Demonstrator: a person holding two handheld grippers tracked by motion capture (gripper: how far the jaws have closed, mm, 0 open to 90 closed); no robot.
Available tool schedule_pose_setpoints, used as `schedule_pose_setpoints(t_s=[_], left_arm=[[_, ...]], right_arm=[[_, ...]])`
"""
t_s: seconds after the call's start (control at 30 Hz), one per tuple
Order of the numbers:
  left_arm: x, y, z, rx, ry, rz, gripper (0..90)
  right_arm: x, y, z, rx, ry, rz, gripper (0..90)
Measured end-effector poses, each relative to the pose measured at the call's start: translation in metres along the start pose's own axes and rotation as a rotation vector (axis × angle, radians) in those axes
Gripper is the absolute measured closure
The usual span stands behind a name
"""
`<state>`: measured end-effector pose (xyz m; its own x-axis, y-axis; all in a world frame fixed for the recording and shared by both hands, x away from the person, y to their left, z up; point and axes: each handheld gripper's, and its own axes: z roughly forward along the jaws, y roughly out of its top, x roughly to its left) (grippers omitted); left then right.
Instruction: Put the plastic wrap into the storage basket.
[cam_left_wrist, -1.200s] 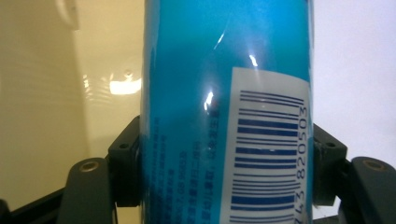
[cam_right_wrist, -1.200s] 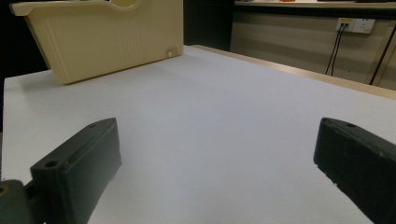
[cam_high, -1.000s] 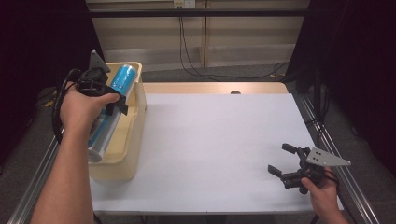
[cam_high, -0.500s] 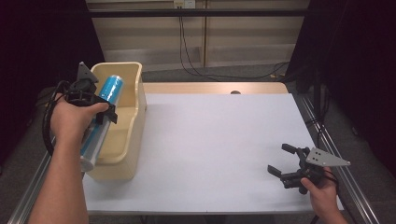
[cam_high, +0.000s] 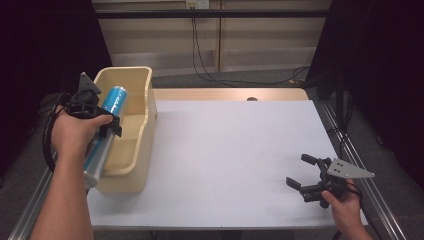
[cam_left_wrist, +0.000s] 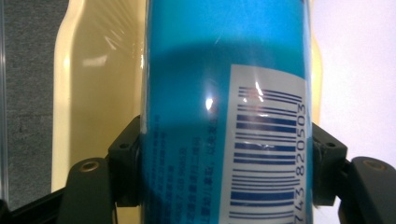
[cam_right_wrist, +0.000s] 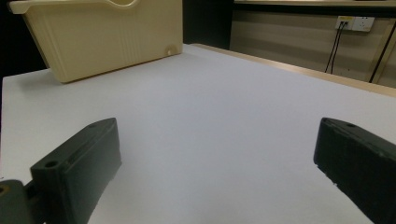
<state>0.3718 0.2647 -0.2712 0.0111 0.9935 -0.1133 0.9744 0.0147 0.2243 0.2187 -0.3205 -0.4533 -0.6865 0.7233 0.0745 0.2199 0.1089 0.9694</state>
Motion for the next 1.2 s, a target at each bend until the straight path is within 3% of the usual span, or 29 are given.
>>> schedule_pose_setpoints(t_s=[0.37, 0.77, 1.2], left_arm=[[0.000, -0.001, 0.004, 0.006, -0.015, -0.017, 32.0], [-0.010, 0.002, 0.009, 0.018, -0.025, 0.005, 31.9], [-0.011, 0.000, 0.012, 0.015, -0.040, -0.004, 31.9]], right_arm=[[0.000, 0.000, 0.001, 0.002, 0.002, -0.002, 0.2], [-0.001, 0.000, 0.000, -0.003, 0.004, -0.001, 0.2], [-0.001, 0.000, -0.001, -0.002, 0.002, 0.001, 0.3]])
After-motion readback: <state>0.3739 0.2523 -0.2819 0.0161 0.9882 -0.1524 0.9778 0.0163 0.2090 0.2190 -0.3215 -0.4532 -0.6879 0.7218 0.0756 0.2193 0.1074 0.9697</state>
